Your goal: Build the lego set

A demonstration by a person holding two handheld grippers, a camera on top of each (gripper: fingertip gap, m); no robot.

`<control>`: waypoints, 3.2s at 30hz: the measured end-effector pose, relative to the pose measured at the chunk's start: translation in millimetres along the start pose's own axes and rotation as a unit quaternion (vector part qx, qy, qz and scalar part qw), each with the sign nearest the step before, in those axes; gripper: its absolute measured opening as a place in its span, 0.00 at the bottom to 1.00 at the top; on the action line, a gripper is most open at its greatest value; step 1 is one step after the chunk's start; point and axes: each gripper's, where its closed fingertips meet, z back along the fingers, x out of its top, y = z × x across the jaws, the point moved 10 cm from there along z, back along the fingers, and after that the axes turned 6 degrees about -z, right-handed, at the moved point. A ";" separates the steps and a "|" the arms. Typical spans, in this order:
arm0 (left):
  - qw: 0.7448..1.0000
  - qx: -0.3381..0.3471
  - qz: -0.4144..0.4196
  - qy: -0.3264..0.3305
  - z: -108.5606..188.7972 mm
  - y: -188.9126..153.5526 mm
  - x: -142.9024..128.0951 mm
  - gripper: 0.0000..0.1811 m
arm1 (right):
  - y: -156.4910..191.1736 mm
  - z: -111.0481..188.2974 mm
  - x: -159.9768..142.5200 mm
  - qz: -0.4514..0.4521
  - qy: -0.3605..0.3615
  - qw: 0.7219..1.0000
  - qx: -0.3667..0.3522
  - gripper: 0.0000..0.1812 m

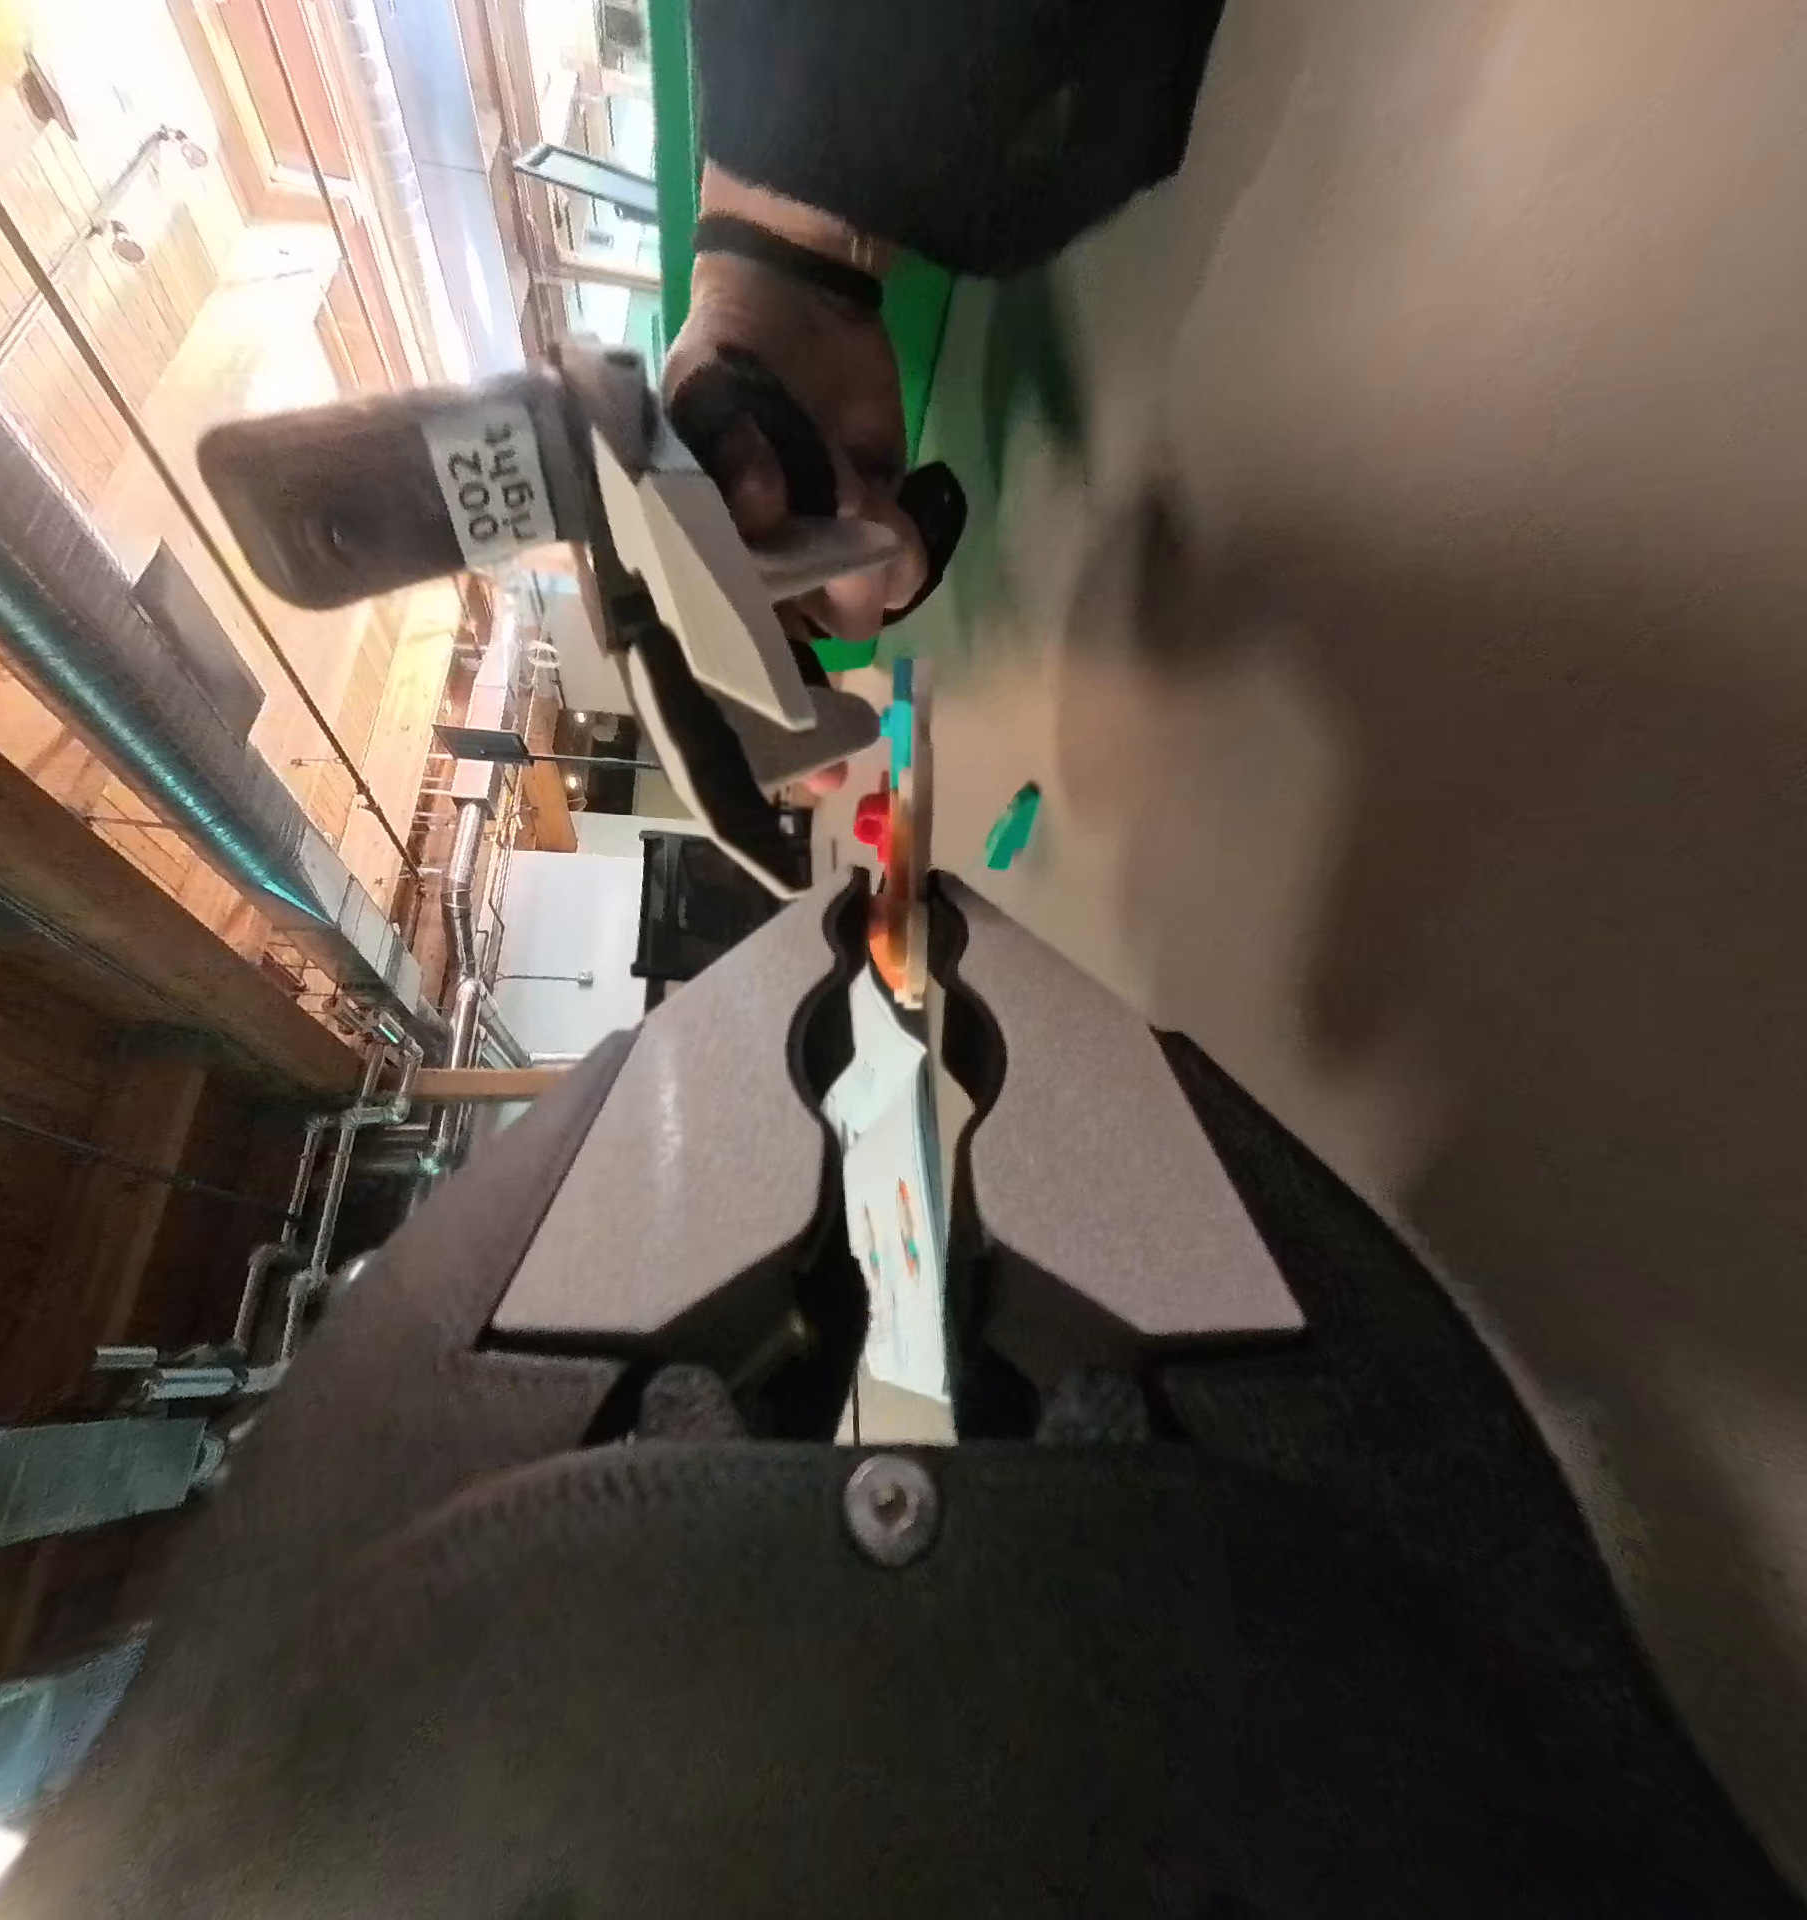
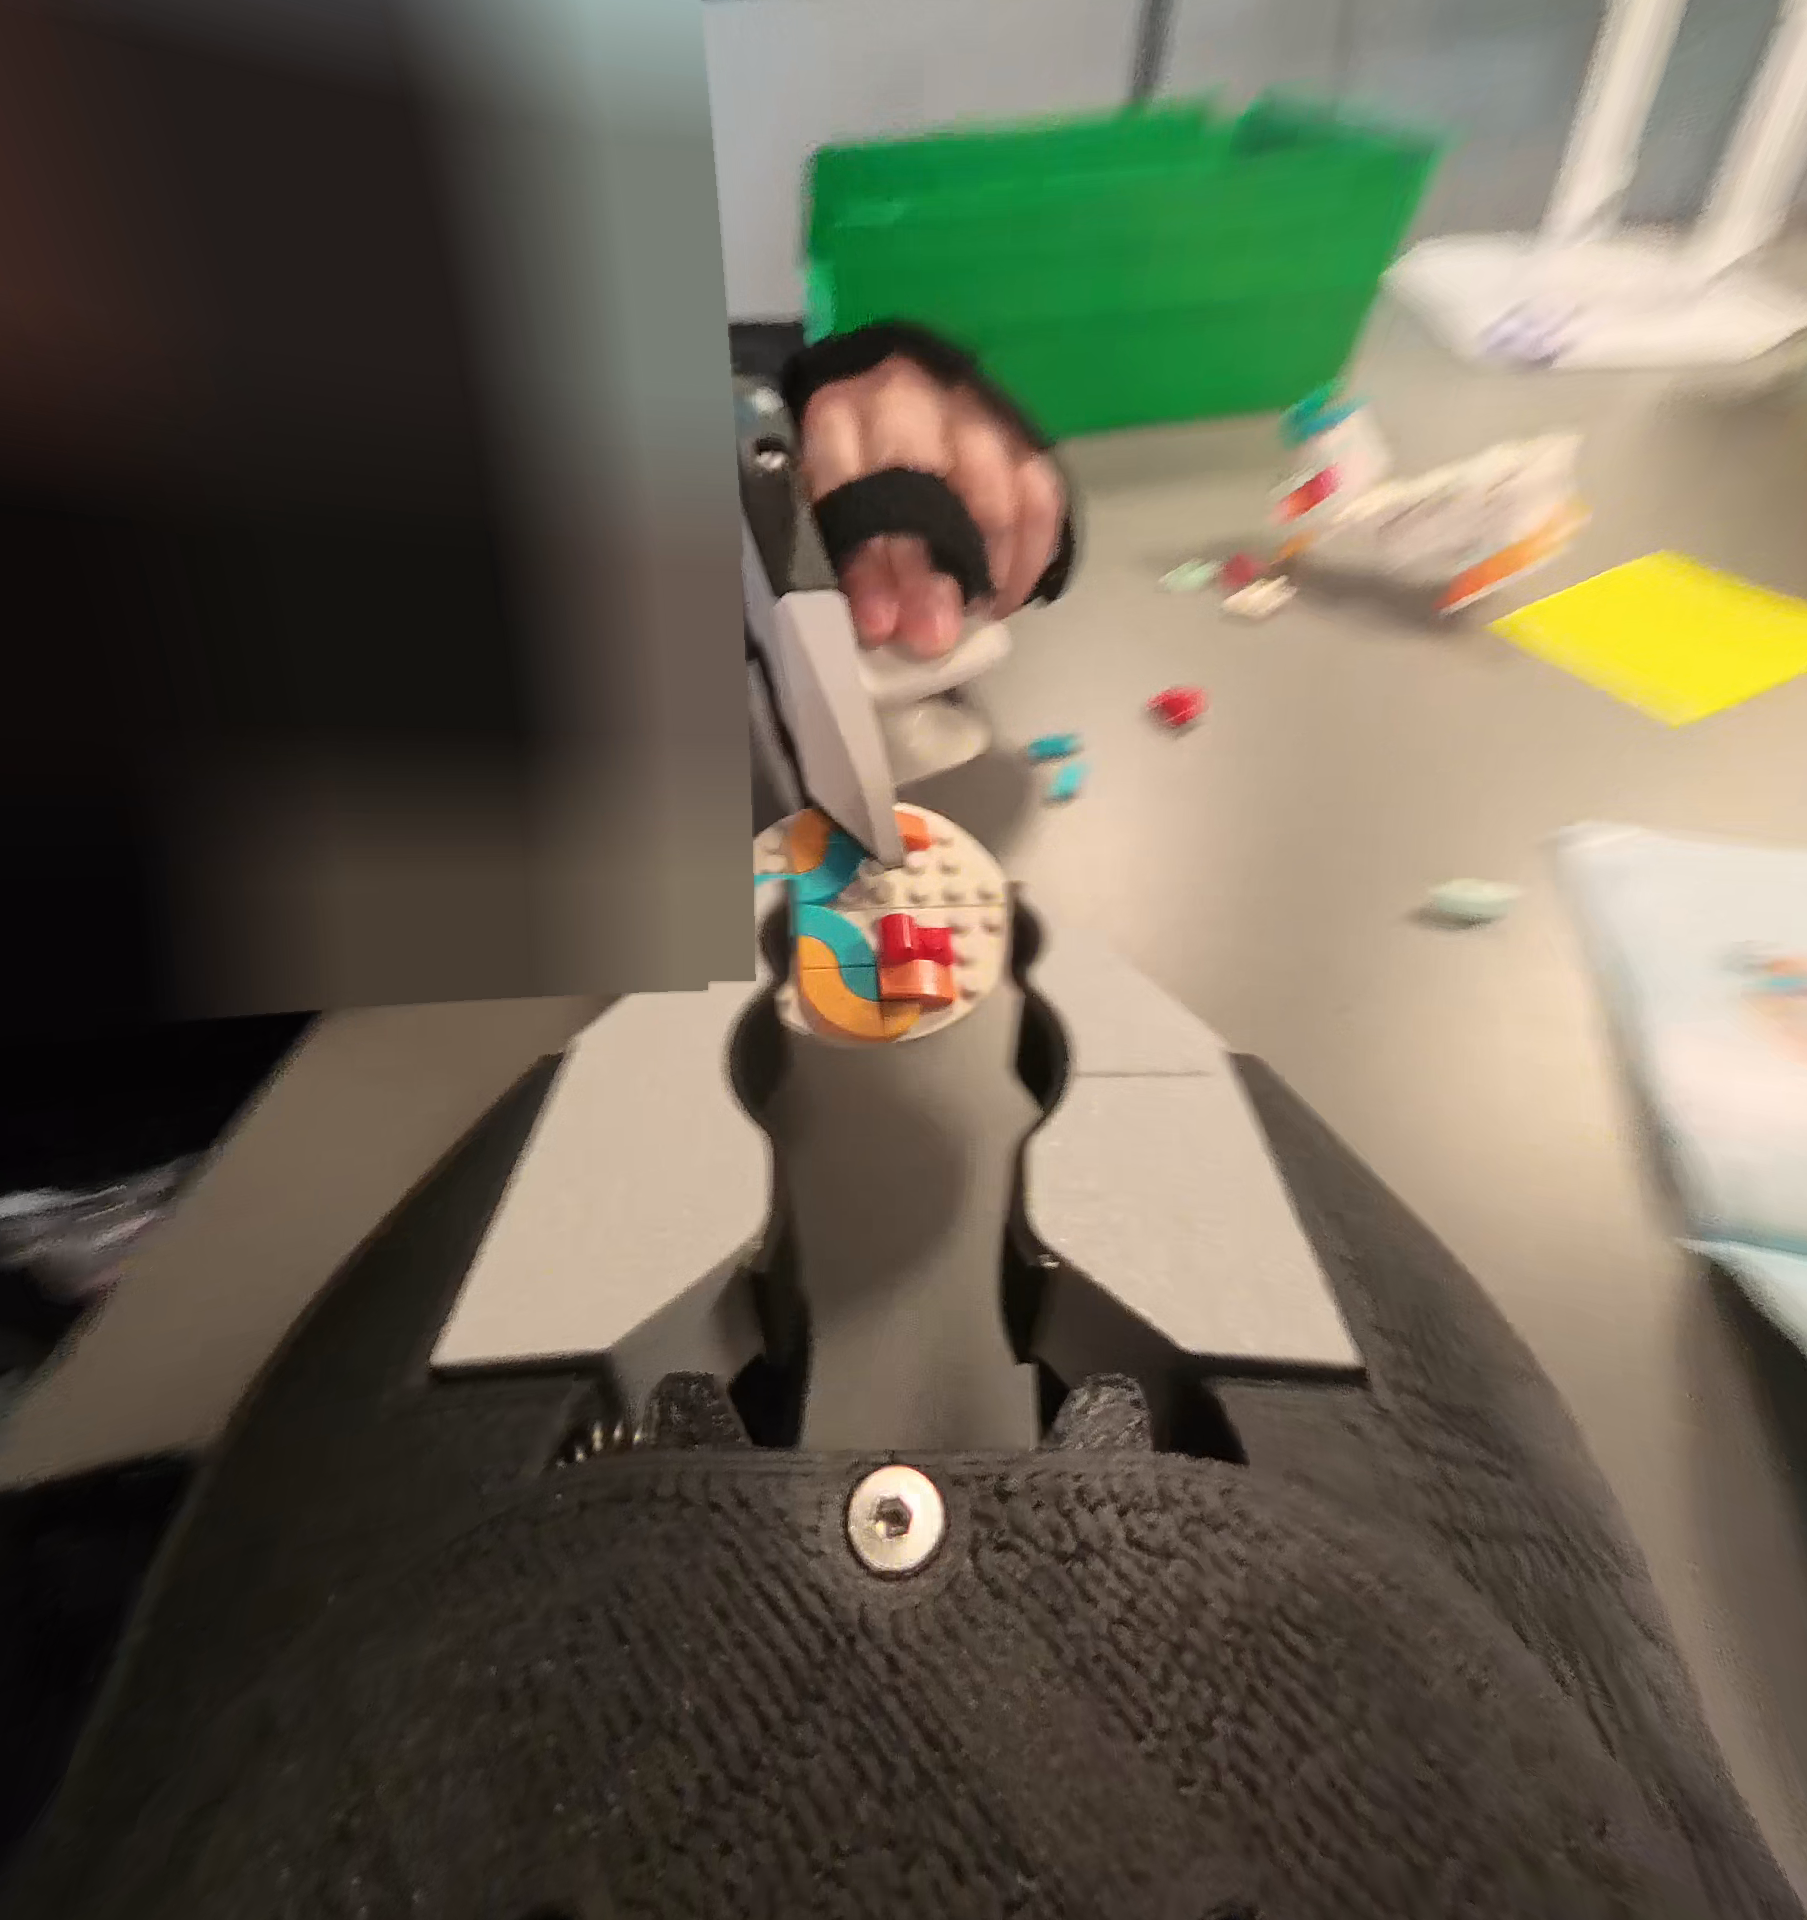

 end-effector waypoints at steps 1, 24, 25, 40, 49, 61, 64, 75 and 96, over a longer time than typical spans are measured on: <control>1.000 0.001 0.004 0.006 0.8 1.3 -2.7 0.05 | -0.3 0.6 2.9 0.017 -0.011 1.000 -0.024 0.28; 0.991 0.012 0.032 0.129 0.1 8.3 -30.0 0.05 | 5.1 -70.4 -2.4 0.447 0.181 0.804 -0.348 0.24; 0.991 0.012 0.032 0.129 0.0 8.3 -30.0 0.05 | 5.1 -70.9 -2.3 0.448 0.184 0.803 -0.347 0.22; 0.991 0.007 0.045 0.123 -0.3 8.0 -28.1 0.05 | 2.8 -75.1 9.4 0.471 0.196 0.778 -0.367 0.07; 0.991 0.028 0.045 0.119 1.3 13.2 -26.4 0.05 | 0.3 -80.9 11.2 0.450 0.209 0.795 -0.349 0.07; 0.975 -0.134 0.088 0.157 -5.4 -11.5 -35.3 0.06 | -8.1 -66.5 11.7 0.410 0.183 0.812 -0.373 0.07; 0.972 -0.144 0.099 0.160 -5.6 -11.7 -35.2 0.06 | -8.8 -63.6 12.6 0.395 0.163 0.825 -0.369 0.07; 0.932 -0.174 0.294 0.118 14.4 5.2 -43.8 0.29 | -6.0 -60.4 12.9 0.378 0.126 0.856 -0.330 0.07; 0.974 -0.027 0.207 0.084 15.4 15.7 -25.7 0.04 | 2.9 -69.9 13.5 0.364 0.097 0.889 -0.259 0.07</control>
